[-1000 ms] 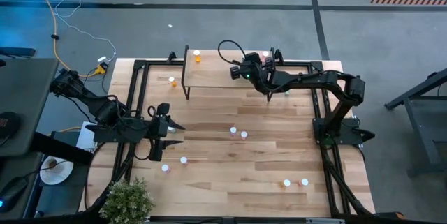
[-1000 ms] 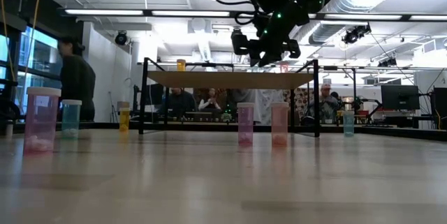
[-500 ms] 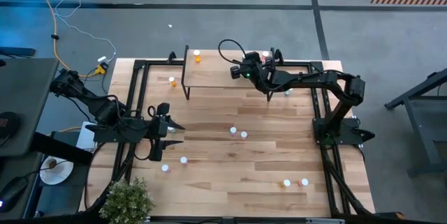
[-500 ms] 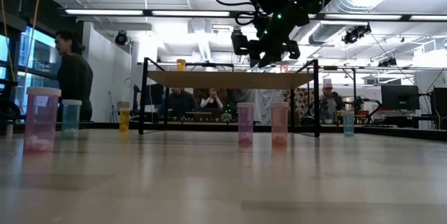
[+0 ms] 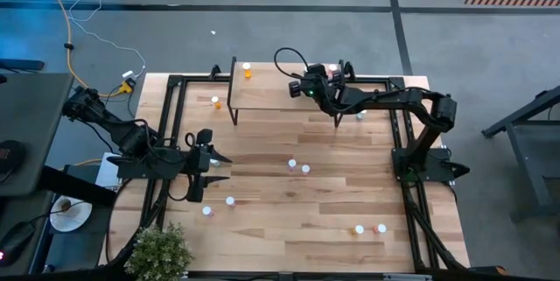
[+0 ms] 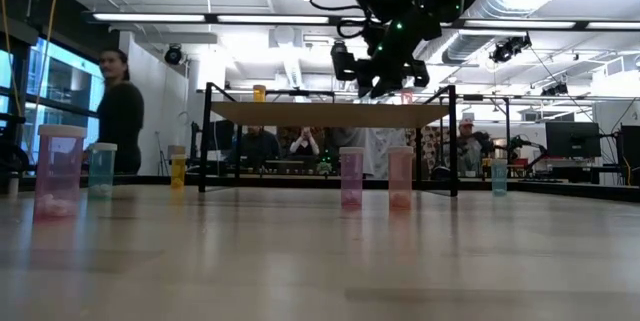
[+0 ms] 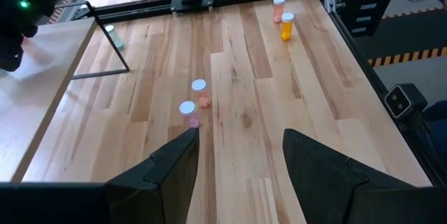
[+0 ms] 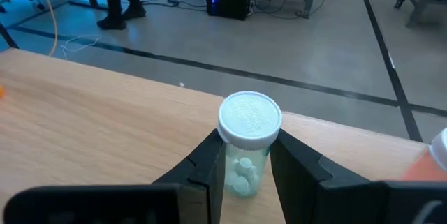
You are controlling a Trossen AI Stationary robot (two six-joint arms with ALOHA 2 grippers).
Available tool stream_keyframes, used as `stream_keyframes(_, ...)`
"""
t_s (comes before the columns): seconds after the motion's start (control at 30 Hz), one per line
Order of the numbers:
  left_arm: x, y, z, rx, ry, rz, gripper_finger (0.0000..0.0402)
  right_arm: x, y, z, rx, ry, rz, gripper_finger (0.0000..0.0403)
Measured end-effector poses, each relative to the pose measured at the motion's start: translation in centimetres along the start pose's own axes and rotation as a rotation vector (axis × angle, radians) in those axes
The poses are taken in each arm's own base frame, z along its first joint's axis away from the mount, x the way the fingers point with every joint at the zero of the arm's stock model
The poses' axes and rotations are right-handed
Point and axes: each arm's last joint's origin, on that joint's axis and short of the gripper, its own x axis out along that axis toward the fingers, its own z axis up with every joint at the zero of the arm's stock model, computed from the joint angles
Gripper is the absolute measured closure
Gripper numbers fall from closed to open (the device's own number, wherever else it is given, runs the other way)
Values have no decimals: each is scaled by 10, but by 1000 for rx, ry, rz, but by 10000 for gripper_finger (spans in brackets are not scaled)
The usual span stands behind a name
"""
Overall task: Pick and place medicine bottles onto shelf by color
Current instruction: Put the bottom green pill bottle on the shelf
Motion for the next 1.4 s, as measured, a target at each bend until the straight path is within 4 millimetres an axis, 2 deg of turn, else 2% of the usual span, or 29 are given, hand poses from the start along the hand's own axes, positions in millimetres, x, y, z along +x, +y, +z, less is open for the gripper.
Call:
stream_keyframes(0.7,0,0,0,8,1,0,204,2,1,0,-14,-21,-18,311)
stream_keyframes(1.0,0,0,0,9,2,0,204,2,2,0,-14,-20,-15,261)
stream_keyframes(1.4,0,0,0,8,2,0,204,2,1,0,-13,-26,-26,254)
